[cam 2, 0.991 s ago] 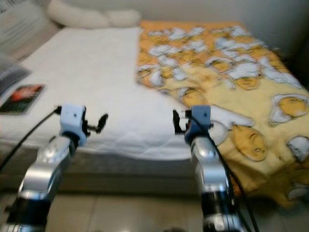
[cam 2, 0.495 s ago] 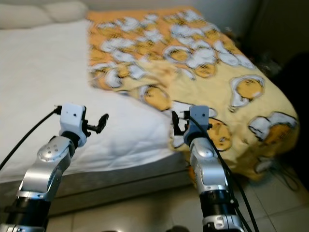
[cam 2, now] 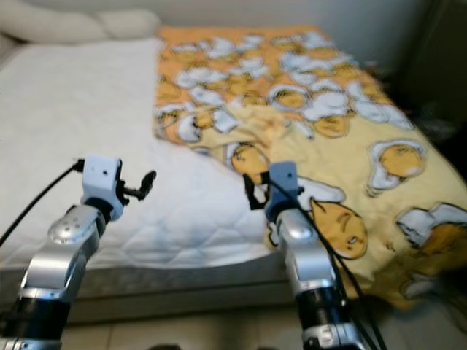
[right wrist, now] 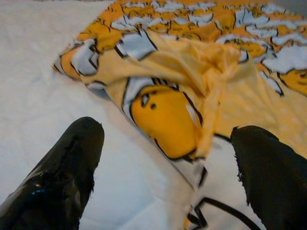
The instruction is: Clean up the room
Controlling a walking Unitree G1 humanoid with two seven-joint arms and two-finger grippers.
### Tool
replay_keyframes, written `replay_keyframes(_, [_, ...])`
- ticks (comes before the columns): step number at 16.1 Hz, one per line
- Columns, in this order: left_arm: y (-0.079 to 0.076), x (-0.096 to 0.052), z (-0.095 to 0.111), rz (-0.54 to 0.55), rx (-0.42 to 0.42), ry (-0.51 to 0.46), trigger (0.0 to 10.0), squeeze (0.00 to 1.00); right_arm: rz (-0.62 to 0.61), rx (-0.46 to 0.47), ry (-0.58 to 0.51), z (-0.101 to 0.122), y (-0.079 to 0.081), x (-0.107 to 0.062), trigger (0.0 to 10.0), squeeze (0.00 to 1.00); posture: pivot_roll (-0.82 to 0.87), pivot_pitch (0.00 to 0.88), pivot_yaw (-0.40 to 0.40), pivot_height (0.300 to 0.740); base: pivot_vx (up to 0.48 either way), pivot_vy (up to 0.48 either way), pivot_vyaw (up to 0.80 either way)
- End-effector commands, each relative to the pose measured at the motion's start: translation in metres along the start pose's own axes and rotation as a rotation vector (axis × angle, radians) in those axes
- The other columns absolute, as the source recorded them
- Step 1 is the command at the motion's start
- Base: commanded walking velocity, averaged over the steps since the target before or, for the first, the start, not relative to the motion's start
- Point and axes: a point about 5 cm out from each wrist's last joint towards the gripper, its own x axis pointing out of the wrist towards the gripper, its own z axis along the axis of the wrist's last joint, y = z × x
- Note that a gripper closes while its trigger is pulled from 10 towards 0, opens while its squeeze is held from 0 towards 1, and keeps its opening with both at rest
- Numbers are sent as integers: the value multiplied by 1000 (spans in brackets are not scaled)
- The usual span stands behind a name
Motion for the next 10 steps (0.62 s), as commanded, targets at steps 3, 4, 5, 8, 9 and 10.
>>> replay_keyframes(3, [-4, 0, 3, -19, 13, -6, 10000, 0, -17, -1, 6, 2, -5, 0, 10000, 1000, -54, 0, 24, 740, 252, 0, 0])
replay_keyframes(4, [-5, 0, 2, -20, 12, -6, 10000, 0, -21, -3, 8, 1, -6, 0, 10000, 1000, -53, 0, 23, 740, 255, 0, 0])
replay_keyframes(5, [-5, -1, 2, -20, 11, -5, 10000, 0, -23, -3, 10, 0, -7, -1, 10000, 1000, -51, 0, 20, 740, 255, 0, 0])
replay_keyframes(8, [-6, -2, 0, -20, 9, -2, 10000, 0, -28, -5, 17, -2, -9, -2, 10000, 1000, -49, 0, 18, 740, 255, 0, 0])
replay_keyframes(9, [-6, -2, 0, -21, 8, -1, 10000, 0, -33, -7, 22, -3, -10, -2, 10000, 1000, -43, 0, 9, 740, 255, 0, 0])
replay_keyframes(10, [-7, -3, 0, -22, 9, -1, 10000, 0, -36, -7, 27, -4, -11, -3, 10000, 1000, -40, 0, 6, 740, 255, 0, 0])
